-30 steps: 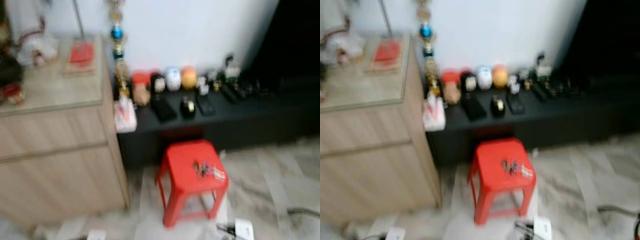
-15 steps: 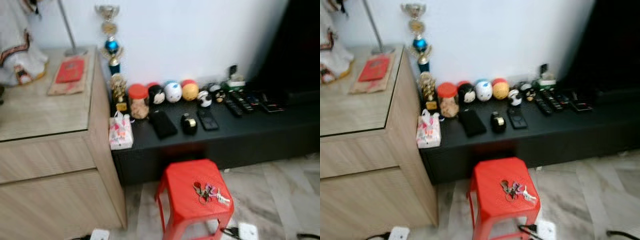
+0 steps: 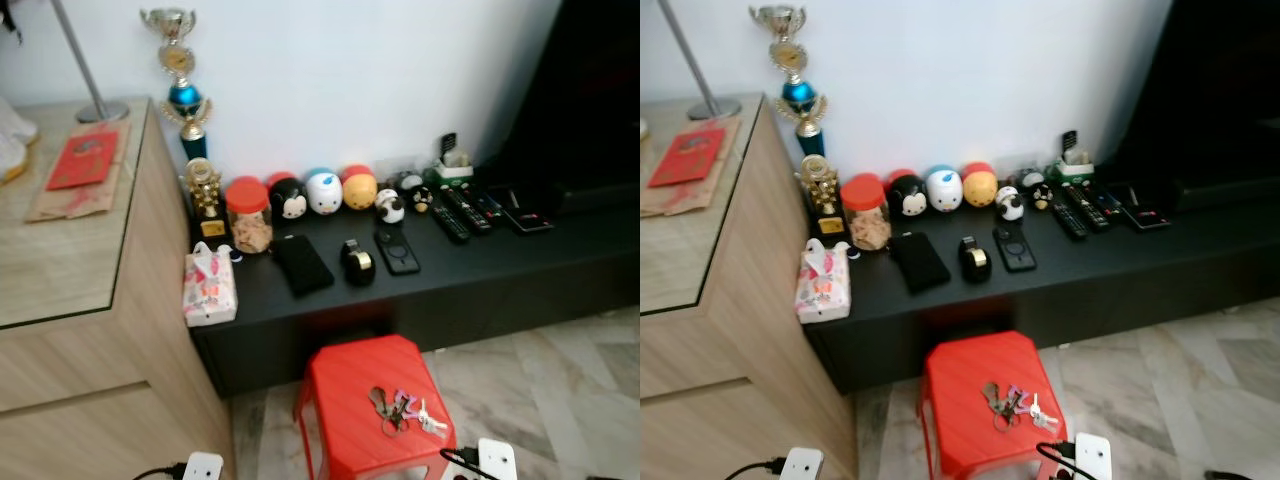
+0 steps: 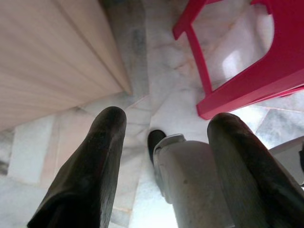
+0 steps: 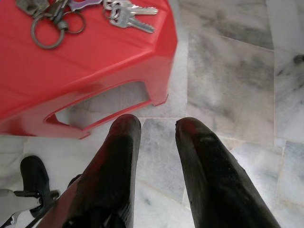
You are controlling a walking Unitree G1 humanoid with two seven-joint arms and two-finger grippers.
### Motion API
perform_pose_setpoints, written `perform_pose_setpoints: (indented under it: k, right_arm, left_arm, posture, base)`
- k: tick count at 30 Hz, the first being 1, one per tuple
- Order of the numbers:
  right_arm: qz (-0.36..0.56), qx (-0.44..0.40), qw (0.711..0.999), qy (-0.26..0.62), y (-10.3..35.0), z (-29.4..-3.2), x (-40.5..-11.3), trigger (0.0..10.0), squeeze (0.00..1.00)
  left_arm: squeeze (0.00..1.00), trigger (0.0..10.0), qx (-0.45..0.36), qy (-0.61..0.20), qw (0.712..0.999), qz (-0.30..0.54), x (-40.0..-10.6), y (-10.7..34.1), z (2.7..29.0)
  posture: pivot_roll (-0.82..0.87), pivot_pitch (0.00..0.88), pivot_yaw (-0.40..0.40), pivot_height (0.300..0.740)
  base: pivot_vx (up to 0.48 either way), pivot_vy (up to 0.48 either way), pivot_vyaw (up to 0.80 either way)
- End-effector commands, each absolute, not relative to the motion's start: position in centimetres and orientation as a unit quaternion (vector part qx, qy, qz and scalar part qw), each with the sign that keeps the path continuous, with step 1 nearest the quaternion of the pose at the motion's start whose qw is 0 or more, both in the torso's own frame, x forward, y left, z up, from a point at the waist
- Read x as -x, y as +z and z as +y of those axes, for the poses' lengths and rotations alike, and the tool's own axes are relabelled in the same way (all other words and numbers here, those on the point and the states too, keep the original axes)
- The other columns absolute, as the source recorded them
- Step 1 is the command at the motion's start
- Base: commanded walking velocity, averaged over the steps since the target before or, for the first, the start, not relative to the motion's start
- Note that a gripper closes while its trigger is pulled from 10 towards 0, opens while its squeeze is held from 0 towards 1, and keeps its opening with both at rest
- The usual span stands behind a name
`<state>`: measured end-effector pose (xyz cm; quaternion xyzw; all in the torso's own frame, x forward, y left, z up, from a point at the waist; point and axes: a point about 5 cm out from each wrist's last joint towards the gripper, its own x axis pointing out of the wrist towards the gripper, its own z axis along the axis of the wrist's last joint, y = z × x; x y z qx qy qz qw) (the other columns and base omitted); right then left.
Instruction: Hang keys on a hook
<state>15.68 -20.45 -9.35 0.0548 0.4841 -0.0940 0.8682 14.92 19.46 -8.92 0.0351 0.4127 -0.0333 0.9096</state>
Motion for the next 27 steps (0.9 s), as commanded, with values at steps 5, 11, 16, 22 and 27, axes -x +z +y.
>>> perform_pose_setpoints:
  k: [5,11,16,22,27]
  right_arm:
    - [0.488,-0.056,0.865,-0.098,-9.5,-20.6,-15.3,10.0,0.00]
    - [0.484,-0.058,0.868,-0.096,-9.4,-20.6,-15.4,10.0,0.00]
    - [0.478,-0.060,0.871,-0.094,-9.3,-20.6,-15.7,10.0,0.00]
    - [0.459,-0.068,0.881,-0.091,-8.9,-20.5,-16.7,10.0,0.00]
    - [0.430,-0.074,0.897,-0.069,-8.2,-20.3,-17.9,10.0,0.00]
  left_arm:
    - [0.00,10.0,-0.039,-0.037,0.908,0.416,-14.7,-9.0,19.3]
    - [0.00,10.0,-0.042,-0.038,0.908,0.415,-14.7,-9.0,19.3]
    - [0.00,10.0,-0.045,-0.039,0.908,0.415,-14.7,-9.0,19.3]
    - [0.00,10.0,-0.040,-0.032,0.908,0.416,-14.6,-9.1,19.3]
    - [0.00,10.0,-0.039,-0.031,0.907,0.417,-14.5,-9.1,19.3]
  posture:
    - [0.01,0.000,-0.038,0.740]
    - [0.01,0.000,-0.037,0.740]
    - [0.01,0.000,-0.038,0.740]
    - [0.01,0.000,-0.039,0.740]
    - [0.00,0.000,-0.037,0.740]
  base:
    - [0.000,-0.391,0.00]
    - [0.000,-0.314,0.00]
    - [0.000,-0.445,0.00]
    - [0.000,-0.155,0.00]
    - [0.000,0.000,0.00]
